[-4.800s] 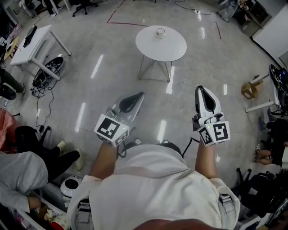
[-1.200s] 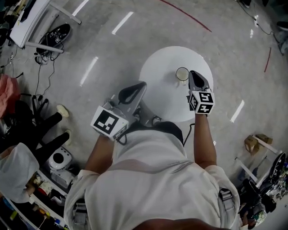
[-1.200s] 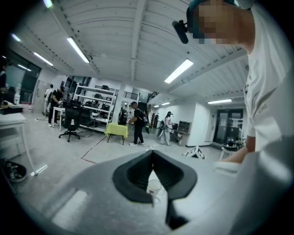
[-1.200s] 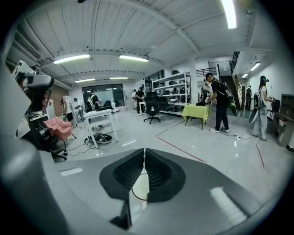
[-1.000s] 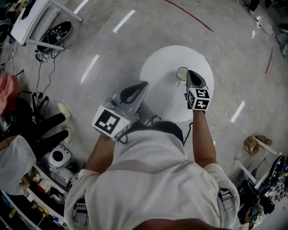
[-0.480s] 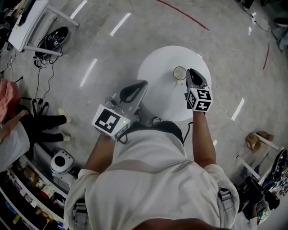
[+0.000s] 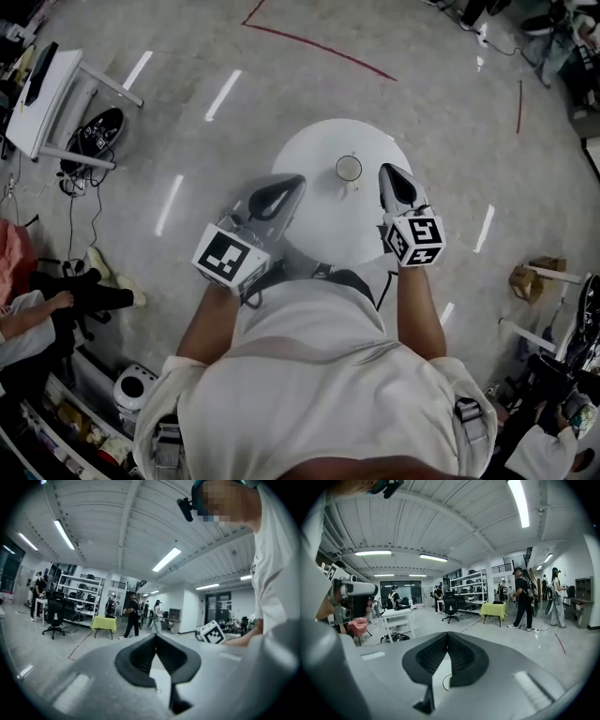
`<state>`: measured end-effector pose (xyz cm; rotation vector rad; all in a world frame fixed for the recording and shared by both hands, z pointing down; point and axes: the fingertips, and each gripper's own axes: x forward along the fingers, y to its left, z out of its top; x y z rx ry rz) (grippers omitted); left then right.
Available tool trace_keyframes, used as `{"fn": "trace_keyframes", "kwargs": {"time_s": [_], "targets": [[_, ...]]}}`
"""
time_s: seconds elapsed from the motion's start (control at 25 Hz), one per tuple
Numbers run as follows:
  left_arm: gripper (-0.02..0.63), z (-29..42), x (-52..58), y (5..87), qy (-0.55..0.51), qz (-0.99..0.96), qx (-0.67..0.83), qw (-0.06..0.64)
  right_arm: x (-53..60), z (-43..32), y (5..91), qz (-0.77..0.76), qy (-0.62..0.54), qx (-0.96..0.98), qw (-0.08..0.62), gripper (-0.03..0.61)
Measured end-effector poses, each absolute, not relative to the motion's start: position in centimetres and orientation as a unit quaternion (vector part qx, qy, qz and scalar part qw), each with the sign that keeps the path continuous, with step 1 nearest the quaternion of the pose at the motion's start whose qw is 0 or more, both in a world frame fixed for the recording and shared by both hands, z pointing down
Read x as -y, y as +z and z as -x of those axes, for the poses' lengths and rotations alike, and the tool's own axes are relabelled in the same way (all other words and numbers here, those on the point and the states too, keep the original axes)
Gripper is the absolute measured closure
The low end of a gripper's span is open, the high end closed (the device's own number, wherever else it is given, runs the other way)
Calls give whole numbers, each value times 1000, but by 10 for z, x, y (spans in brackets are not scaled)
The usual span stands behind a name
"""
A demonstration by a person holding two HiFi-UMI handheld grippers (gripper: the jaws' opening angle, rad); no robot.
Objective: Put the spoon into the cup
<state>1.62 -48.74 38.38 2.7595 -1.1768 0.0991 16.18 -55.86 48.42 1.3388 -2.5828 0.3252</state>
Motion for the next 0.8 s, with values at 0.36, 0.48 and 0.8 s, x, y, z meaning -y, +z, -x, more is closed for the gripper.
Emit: {"fn": "trace_keyframes", "kwargs": {"time_s": [0.36,0.48,0.8], "targets": [[614,-43,479,347,14,-940,340,28,500,-199,387,-500,46,863,51,574],[614,-51,479,338,11,-947,322,19,487,-217,363,-529,24,847,45,574],[614,-76,465,328,8,-957,290,9,461,-241,342,-556,-8,830,51,574]]}}
